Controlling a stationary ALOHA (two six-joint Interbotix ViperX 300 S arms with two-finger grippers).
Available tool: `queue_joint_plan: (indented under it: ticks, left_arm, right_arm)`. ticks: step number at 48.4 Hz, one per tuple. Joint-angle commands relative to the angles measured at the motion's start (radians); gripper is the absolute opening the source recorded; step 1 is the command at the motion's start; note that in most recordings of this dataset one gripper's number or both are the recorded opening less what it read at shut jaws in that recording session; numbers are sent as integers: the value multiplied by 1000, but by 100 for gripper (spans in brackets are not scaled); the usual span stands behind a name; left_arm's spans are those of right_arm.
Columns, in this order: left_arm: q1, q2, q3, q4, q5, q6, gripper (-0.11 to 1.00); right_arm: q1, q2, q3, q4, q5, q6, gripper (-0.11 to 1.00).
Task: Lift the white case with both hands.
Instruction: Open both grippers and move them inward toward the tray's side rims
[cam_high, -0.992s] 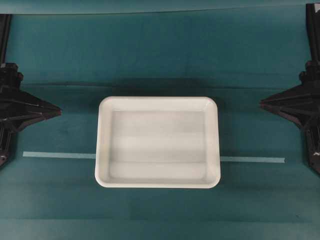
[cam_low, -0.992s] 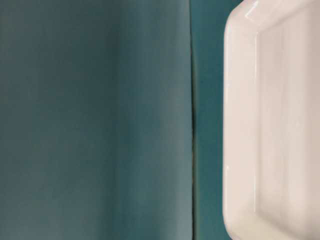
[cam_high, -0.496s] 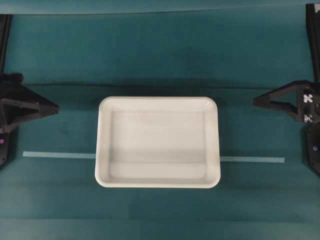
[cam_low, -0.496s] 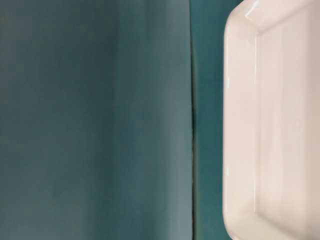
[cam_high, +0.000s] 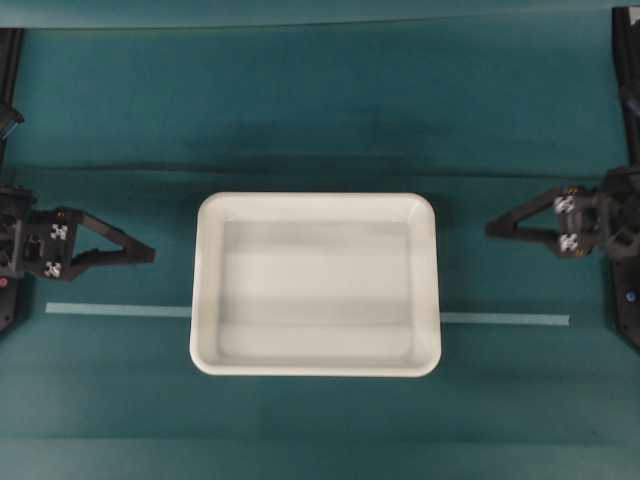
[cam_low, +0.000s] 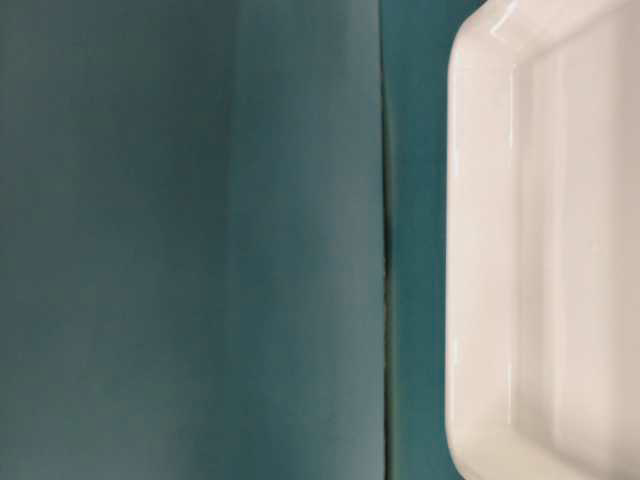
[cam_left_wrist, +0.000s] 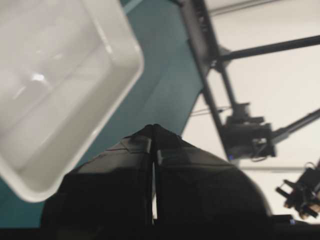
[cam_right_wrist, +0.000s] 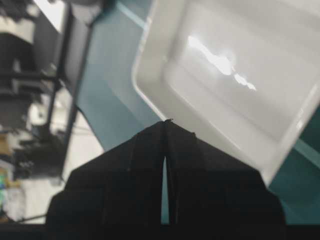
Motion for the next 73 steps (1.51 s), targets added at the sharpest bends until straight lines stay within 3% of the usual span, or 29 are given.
queue_joint_plan:
  ticks: [1, 7, 12, 19, 25, 28, 31, 40, 50, 65, 73]
  left_arm:
    - [14, 26, -3, 3, -8, 2, -3]
    - [34, 23, 5, 5, -9, 2, -2]
    - [41, 23, 6, 6, -9, 2, 8]
    - [40, 26, 6, 5, -3, -3, 43]
    - [37, 28, 23, 5, -11, -44, 80]
    - [29, 29, 43, 5, -17, -54, 93]
    - [17, 31, 69, 5, -40, -55, 99]
    - [28, 69, 153, 5, -163, -55, 98]
    - [25, 216, 206, 5, -316, -57, 98]
    - [15, 451, 241, 5, -577, -57, 98]
    - [26, 515, 238, 5, -643, -52, 98]
  right_arm:
    - [14, 57, -8, 5, -9, 3, 0]
    - [25, 101, -11, 5, -23, 25, 10]
    - [26, 126, -8, 5, -31, 54, 36]
    - [26, 141, 9, -3, -52, 66, 75]
    - [28, 146, 37, 2, -106, 75, 93]
    - [29, 153, 55, 2, -133, 89, 94]
    - [37, 169, 71, 8, -153, 107, 93]
    - [84, 259, 132, 8, -299, 164, 93]
    - [106, 376, 181, 8, -482, 213, 93]
    - [110, 468, 215, 3, -617, 215, 93]
    - [112, 514, 249, 3, -718, 225, 93]
